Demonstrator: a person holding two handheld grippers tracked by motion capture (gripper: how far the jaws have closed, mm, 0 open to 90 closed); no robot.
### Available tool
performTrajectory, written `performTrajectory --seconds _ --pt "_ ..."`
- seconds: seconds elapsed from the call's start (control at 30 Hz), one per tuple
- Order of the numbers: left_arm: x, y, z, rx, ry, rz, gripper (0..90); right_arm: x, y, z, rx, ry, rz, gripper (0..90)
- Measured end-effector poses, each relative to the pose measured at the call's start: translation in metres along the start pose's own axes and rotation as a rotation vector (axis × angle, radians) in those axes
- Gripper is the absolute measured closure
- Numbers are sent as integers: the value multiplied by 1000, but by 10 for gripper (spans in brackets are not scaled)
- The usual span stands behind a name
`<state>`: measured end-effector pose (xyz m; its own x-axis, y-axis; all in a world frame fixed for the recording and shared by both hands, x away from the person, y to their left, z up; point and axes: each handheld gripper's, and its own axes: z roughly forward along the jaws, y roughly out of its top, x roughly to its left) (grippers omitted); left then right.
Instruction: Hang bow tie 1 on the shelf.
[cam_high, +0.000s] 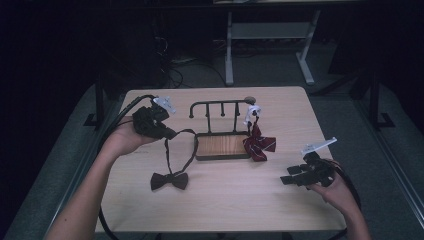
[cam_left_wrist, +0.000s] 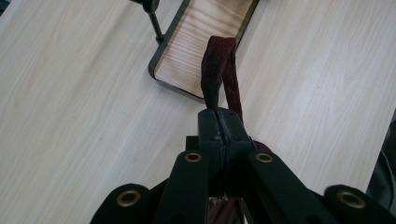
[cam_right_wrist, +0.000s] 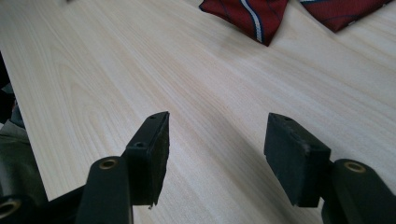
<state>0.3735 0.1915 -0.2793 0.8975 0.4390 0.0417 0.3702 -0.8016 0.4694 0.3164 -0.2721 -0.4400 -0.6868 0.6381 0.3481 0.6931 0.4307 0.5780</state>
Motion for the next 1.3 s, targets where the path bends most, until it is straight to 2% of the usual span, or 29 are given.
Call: performTrajectory --seconds 0.6,1.1,1.3 --pt "9 10 -5 -9 9 -22 897 3 2 -1 0 -5 1 403" --pt "11 25 -12 -10 27 -12 897 4 3 -2 -3 -3 -9 403" --pt "18 30 -14 -8 35 -33 897 4 2 -3 -5 -4 -6 403"
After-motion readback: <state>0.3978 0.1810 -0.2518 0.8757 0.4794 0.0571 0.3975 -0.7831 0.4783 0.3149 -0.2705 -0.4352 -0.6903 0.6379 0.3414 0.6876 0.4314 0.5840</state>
